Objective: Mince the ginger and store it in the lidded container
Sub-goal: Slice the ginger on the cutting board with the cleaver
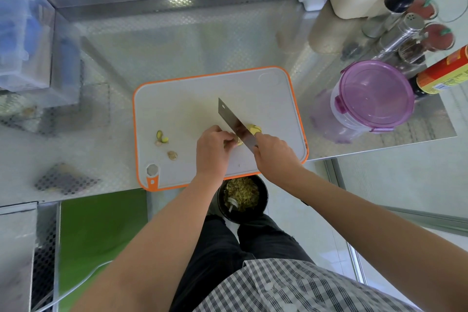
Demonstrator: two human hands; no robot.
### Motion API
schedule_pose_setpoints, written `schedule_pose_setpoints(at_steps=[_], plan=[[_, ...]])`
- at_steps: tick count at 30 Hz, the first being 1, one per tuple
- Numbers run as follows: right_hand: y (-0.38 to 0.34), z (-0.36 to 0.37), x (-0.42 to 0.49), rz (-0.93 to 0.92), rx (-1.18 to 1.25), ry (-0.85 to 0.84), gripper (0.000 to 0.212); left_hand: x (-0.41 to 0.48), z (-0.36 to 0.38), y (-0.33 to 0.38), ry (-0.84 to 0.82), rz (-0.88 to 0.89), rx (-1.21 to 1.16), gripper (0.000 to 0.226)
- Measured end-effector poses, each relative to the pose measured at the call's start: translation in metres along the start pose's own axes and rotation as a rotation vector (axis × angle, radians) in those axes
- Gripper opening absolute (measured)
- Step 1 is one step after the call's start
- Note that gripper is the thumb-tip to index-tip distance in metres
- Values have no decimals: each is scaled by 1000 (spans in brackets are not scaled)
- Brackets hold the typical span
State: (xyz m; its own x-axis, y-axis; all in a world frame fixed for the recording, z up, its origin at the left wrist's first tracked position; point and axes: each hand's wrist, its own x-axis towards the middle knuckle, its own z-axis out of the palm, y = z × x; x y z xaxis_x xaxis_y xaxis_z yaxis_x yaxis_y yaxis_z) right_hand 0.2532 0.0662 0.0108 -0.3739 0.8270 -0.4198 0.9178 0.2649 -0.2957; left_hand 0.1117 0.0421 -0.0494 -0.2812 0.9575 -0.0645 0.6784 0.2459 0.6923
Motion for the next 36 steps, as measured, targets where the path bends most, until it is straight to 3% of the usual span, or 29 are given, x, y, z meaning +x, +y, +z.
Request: schedule_pose_setpoints(at_steps=[8,11,14,23,36], plan=[[-9,12,18,61,31,4,4,4,1,-2,-21,12,30,8],[-14,22,27,65,-12,33,22,3,-1,0,-37,15,87,3],[-13,25,27,48,3,58,19,2,-5,1,-48,-9,187,5],[6,8,25,92,241,88,16,3,-3,0,-31,-262,-135,3],[2,4,4,-28,194,75,15,1,-7,7,13,-305,-162,6]])
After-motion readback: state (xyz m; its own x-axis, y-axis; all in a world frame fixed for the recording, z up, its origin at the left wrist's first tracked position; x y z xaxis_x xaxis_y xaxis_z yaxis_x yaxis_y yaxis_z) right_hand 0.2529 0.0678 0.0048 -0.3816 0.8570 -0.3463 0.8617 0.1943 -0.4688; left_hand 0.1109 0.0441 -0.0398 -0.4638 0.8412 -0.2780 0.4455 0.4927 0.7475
